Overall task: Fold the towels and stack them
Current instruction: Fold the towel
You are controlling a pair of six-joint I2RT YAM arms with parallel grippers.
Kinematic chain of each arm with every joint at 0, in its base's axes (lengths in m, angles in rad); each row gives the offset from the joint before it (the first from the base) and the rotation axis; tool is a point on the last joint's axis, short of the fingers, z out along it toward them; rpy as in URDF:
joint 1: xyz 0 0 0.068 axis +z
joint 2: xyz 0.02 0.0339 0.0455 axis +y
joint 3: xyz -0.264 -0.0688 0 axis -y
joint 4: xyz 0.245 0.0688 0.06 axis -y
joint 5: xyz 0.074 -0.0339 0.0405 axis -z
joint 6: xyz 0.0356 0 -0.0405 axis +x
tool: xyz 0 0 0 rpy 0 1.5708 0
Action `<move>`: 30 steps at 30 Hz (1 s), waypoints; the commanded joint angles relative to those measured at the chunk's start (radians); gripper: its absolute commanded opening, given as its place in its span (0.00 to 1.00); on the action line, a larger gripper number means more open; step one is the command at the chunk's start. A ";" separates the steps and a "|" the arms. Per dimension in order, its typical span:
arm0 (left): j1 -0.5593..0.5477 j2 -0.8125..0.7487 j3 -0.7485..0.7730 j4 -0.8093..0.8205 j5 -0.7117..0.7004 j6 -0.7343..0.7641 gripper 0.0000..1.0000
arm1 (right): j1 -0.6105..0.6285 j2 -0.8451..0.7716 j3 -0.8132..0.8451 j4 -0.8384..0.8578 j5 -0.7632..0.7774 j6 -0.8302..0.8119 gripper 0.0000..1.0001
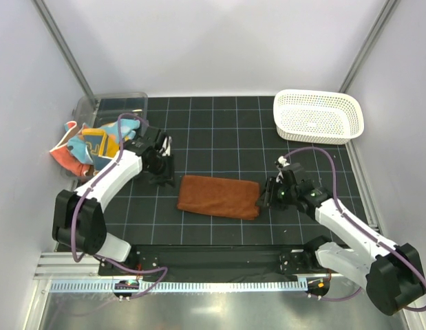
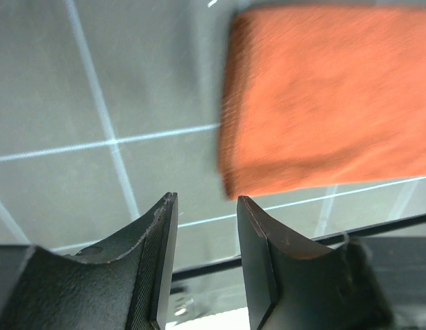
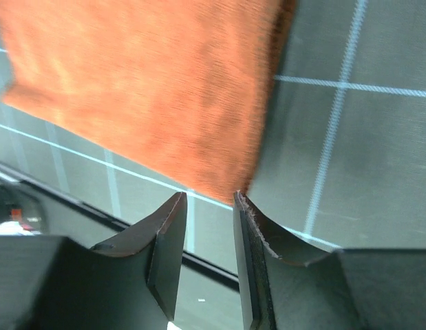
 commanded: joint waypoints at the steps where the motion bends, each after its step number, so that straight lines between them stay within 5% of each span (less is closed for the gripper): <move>1: -0.037 -0.050 0.033 0.073 0.099 -0.099 0.44 | 0.006 0.016 0.072 0.058 -0.063 0.085 0.40; 5: -0.099 -0.026 -0.060 0.246 0.210 -0.216 0.44 | 0.009 0.103 0.084 0.133 -0.080 0.125 0.38; 12: -0.130 0.033 -0.235 0.339 0.029 -0.303 0.41 | 0.012 0.131 -0.104 0.306 -0.060 0.260 0.36; 21: -0.130 0.016 -0.119 0.242 -0.092 -0.315 0.44 | 0.011 0.039 -0.091 0.202 0.024 0.239 0.37; 24: -0.130 -0.007 -0.076 0.219 -0.105 -0.289 0.47 | 0.012 0.005 -0.051 0.144 0.072 0.235 0.44; 27: -0.130 0.014 -0.066 0.275 -0.033 -0.259 0.49 | 0.012 0.005 -0.017 0.124 0.131 0.198 0.63; 30: -0.128 0.068 -0.071 0.342 0.041 -0.251 0.49 | 0.012 0.060 0.006 0.127 0.173 0.144 0.65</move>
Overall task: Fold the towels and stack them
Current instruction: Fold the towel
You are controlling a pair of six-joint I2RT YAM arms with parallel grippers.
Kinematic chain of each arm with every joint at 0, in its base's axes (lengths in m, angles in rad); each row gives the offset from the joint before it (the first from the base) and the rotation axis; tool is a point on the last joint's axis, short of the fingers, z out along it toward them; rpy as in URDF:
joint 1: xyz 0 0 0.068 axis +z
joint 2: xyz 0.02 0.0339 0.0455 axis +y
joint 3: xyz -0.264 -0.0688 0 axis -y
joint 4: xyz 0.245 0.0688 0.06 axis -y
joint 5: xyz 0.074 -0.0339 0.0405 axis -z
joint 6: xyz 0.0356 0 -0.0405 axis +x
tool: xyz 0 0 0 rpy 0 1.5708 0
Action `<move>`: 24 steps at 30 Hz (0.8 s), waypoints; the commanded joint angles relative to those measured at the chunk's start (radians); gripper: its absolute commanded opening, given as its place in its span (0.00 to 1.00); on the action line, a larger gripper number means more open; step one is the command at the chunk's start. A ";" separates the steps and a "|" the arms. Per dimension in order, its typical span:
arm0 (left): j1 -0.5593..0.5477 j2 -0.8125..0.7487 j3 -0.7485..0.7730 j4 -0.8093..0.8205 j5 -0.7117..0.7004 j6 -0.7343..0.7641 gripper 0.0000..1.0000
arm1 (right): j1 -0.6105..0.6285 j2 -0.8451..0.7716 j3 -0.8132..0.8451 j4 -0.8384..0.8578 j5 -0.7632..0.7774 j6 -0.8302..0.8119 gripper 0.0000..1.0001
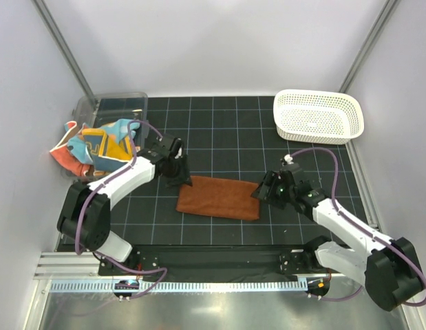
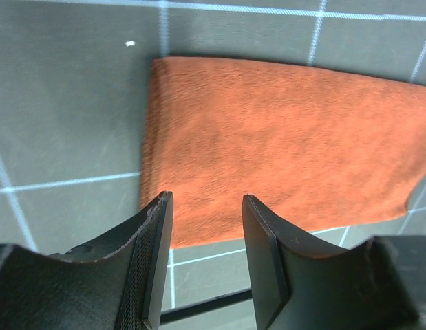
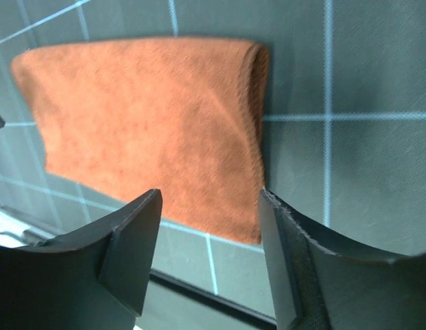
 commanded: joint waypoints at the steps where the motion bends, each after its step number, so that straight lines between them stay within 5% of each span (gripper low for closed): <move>1: 0.007 0.049 0.014 0.098 0.083 0.026 0.49 | 0.005 0.054 0.062 -0.017 0.083 -0.070 0.67; 9: 0.081 0.200 0.050 0.086 0.107 -0.003 0.48 | 0.007 0.204 0.034 0.145 0.021 -0.090 0.72; 24: 0.093 0.214 0.025 0.069 0.070 -0.035 0.48 | 0.142 0.235 -0.089 0.338 0.106 0.019 0.62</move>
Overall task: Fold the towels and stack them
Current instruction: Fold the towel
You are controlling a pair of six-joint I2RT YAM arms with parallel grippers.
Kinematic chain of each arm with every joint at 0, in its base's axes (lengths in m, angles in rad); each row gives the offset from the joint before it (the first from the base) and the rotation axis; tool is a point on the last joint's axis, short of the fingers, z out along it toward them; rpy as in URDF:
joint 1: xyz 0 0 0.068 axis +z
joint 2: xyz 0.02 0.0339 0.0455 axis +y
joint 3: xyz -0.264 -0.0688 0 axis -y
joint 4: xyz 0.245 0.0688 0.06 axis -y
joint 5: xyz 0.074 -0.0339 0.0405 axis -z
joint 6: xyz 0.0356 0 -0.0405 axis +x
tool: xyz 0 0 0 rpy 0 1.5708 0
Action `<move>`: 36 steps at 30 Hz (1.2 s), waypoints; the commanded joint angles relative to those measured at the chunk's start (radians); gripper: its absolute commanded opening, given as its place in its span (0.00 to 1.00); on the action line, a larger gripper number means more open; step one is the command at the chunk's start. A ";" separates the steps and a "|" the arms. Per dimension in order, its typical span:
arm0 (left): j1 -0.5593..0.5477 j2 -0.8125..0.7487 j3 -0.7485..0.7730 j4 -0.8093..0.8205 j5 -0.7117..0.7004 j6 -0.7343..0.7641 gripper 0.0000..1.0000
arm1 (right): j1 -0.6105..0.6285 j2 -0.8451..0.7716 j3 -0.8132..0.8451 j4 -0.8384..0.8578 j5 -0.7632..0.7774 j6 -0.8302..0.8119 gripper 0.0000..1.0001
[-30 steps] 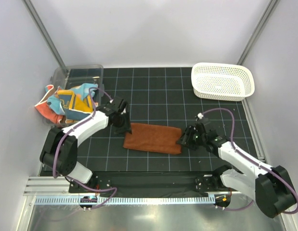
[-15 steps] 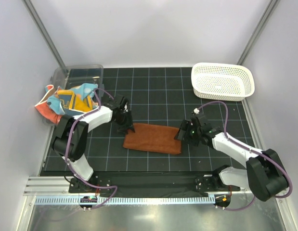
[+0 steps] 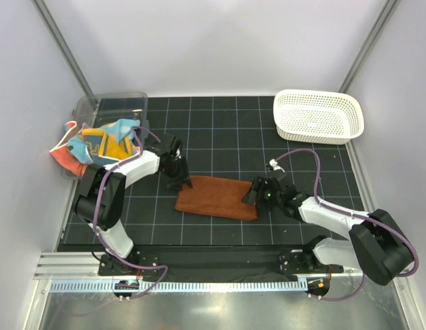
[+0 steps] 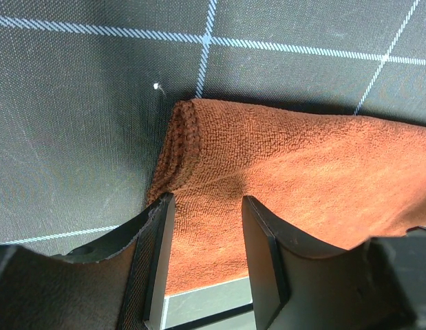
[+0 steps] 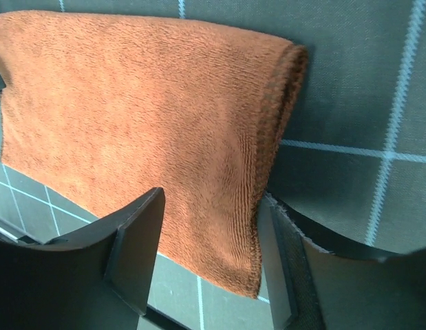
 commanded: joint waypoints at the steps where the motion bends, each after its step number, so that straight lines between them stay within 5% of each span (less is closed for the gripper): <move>1: 0.012 0.010 0.006 -0.006 -0.042 -0.006 0.48 | 0.033 0.026 -0.020 0.047 0.055 0.033 0.59; 10: 0.069 -0.005 0.051 -0.038 -0.036 -0.066 0.49 | 0.033 -0.018 0.044 -0.059 0.201 -0.039 0.01; 17: 0.087 -0.074 0.175 -0.136 -0.114 -0.055 0.52 | 0.017 0.104 0.244 -0.169 0.227 -0.249 0.01; 23: 0.087 -0.179 0.140 -0.144 -0.226 -0.032 0.53 | -0.019 0.339 0.589 -0.377 0.279 -0.426 0.01; 30: 0.086 -0.202 0.117 -0.147 -0.197 0.018 0.54 | -0.189 0.569 0.859 -0.548 0.114 -0.472 0.04; 33: 0.084 -0.191 0.102 -0.121 -0.111 0.018 0.54 | -0.207 0.574 0.801 -0.514 0.057 -0.489 0.18; 36: 0.077 -0.176 0.083 -0.045 -0.031 0.008 0.54 | -0.224 0.580 0.787 -0.503 0.068 -0.493 0.44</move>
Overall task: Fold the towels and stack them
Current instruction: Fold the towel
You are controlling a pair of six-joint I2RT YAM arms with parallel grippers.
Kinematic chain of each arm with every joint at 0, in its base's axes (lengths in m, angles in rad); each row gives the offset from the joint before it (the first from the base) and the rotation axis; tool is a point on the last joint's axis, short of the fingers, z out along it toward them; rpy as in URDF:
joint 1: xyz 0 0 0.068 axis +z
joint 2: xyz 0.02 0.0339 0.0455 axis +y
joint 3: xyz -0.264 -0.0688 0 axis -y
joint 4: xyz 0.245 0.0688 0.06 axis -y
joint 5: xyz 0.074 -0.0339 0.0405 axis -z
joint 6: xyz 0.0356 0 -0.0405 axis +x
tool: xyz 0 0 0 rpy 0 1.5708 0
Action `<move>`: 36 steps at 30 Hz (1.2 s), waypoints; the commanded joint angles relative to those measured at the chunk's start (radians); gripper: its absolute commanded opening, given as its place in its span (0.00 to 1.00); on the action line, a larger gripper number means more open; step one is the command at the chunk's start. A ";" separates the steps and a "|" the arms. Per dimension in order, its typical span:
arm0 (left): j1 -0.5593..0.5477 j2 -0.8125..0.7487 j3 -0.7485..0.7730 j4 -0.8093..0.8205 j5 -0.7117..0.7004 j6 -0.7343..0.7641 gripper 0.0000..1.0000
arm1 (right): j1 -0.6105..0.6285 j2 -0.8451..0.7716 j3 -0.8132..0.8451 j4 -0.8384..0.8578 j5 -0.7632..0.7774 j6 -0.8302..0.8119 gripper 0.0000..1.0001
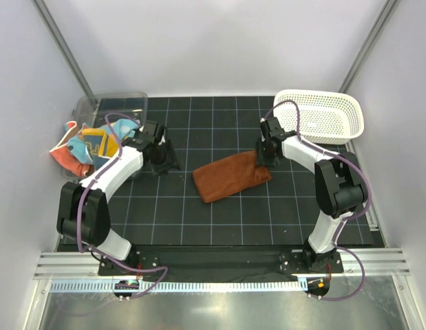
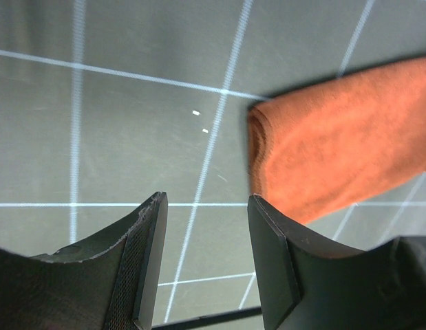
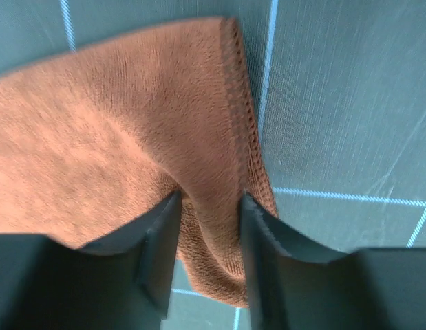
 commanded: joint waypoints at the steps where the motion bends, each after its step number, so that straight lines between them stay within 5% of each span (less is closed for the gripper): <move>1: -0.016 0.016 -0.004 0.089 0.101 -0.003 0.54 | 0.001 -0.010 0.003 -0.032 -0.029 -0.050 0.47; 13: -0.103 0.267 0.072 0.295 0.356 -0.059 0.53 | -0.015 -0.014 0.143 -0.262 0.313 -0.085 0.52; 23: -0.100 0.355 0.243 -0.032 -0.052 0.033 0.53 | -0.024 -0.040 0.004 -0.152 0.054 -0.012 0.43; 29: -0.131 0.269 0.257 -0.051 -0.016 0.024 0.54 | -0.025 -0.034 -0.064 -0.124 0.123 0.018 0.41; 33: -0.166 0.231 0.136 0.136 0.284 -0.048 0.54 | -0.027 -0.083 -0.021 -0.162 0.088 0.018 0.41; 36: -0.183 0.246 0.065 0.170 0.262 -0.075 0.54 | -0.025 -0.105 0.029 -0.182 0.051 0.021 0.41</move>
